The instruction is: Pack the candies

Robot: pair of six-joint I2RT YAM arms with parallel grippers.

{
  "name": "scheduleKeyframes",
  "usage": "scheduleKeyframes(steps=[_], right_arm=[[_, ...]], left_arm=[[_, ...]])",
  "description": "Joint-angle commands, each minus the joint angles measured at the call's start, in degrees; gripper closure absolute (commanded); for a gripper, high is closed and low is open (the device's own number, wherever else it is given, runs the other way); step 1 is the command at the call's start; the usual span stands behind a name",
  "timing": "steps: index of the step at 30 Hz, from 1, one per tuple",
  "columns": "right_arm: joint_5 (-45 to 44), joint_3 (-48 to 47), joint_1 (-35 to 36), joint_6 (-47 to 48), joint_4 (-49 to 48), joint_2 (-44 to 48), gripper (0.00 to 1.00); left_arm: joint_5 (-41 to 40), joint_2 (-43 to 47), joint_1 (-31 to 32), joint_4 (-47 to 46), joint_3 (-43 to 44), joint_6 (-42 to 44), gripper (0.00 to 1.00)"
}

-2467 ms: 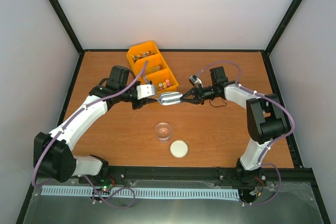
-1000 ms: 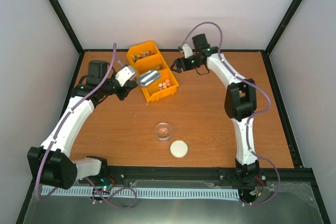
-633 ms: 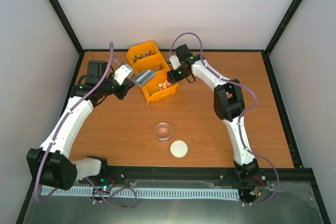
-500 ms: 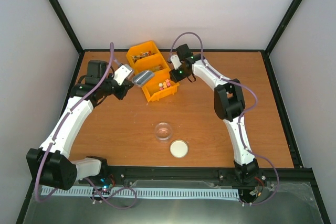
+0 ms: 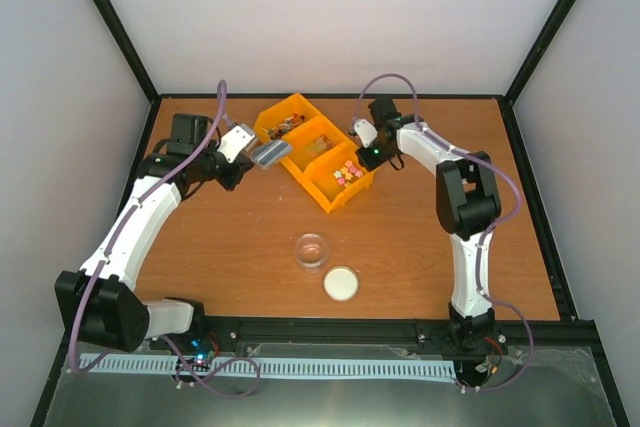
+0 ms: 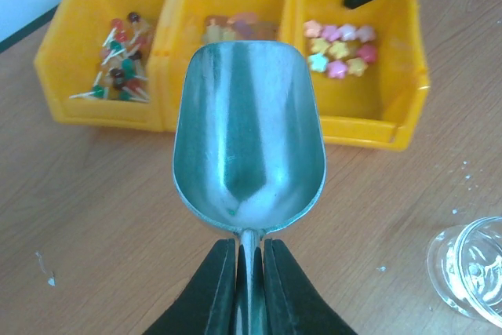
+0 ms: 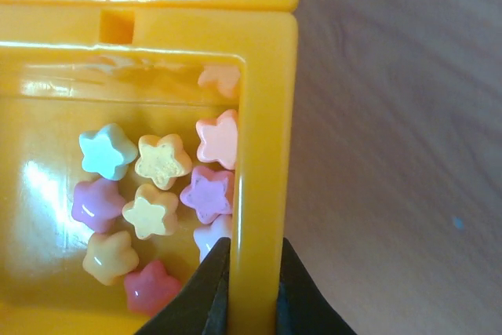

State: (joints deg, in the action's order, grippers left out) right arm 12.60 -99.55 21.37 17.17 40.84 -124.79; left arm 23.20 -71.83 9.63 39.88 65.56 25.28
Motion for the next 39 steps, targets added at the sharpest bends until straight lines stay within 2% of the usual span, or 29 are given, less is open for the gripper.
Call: scheduleKeyframes(steps=[1, 9, 12, 13, 15, 17, 18, 20, 23, 26, 29, 31, 39], right_arm=[[-0.37, 8.62, -2.05, 6.87, 0.40, 6.38, 0.95], [3.87, 25.97, -6.48, 9.88, -3.16, 18.44, 0.97], [9.15, 28.06, -6.81, 9.30, -0.20, 19.45, 0.97], [9.28, 28.09, -6.90, 8.57, 0.59, 19.35, 0.94], [8.09, 28.07, -7.09, 7.35, 1.77, 19.80, 0.74], [6.74, 28.18, -7.26, 6.78, 2.85, 21.48, 0.45], [6.51, 27.95, -7.30, 7.15, 3.94, 22.34, 0.34], [6.32, 26.72, -8.36, 8.29, 6.41, 24.14, 0.21], [7.68, 22.45, -8.71, 8.31, 6.85, 25.19, 0.08], [10.41, 13.82, -8.53, 6.77, 8.31, 20.53, 0.07], [11.19, 4.57, -7.80, 4.70, 10.12, 13.73, 0.15], [9.54, 0.01, -5.31, 4.16, 10.10, 10.42, 0.18], [2.15, -13.32, 0.04, 3.34, 12.54, -1.59, 0.21]], left_arm=[[-1.83, -2.21, -0.40, 2.37, 4.79, 1.84, 0.99], [-9.39, -7.86, 0.36, 12.10, 12.81, 7.03, 0.99], [-9.78, -8.76, 0.52, 14.20, 15.13, 7.39, 0.99], [-9.37, -8.73, 0.56, 14.27, 15.34, 7.41, 0.99], [-8.95, -8.61, 0.65, 14.08, 15.76, 6.83, 0.99], [-8.89, -8.55, 0.66, 14.06, 16.17, 6.21, 0.99], [-8.80, -8.51, 0.66, 14.12, 16.18, 6.12, 0.99], [-8.85, -8.20, 0.66, 14.04, 16.06, 5.78, 0.99], [-8.72, -7.74, 0.66, 13.77, 15.57, 5.45, 0.99], [-8.00, -7.62, 0.66, 13.37, 15.14, 4.86, 0.99], [-8.17, -7.43, 0.66, 13.37, 14.96, 4.48, 0.99], [-8.03, -6.85, 0.66, 13.13, 14.49, 4.31, 0.99], [-7.74, -5.69, 0.66, 12.36, 13.25, 3.78, 0.99]])
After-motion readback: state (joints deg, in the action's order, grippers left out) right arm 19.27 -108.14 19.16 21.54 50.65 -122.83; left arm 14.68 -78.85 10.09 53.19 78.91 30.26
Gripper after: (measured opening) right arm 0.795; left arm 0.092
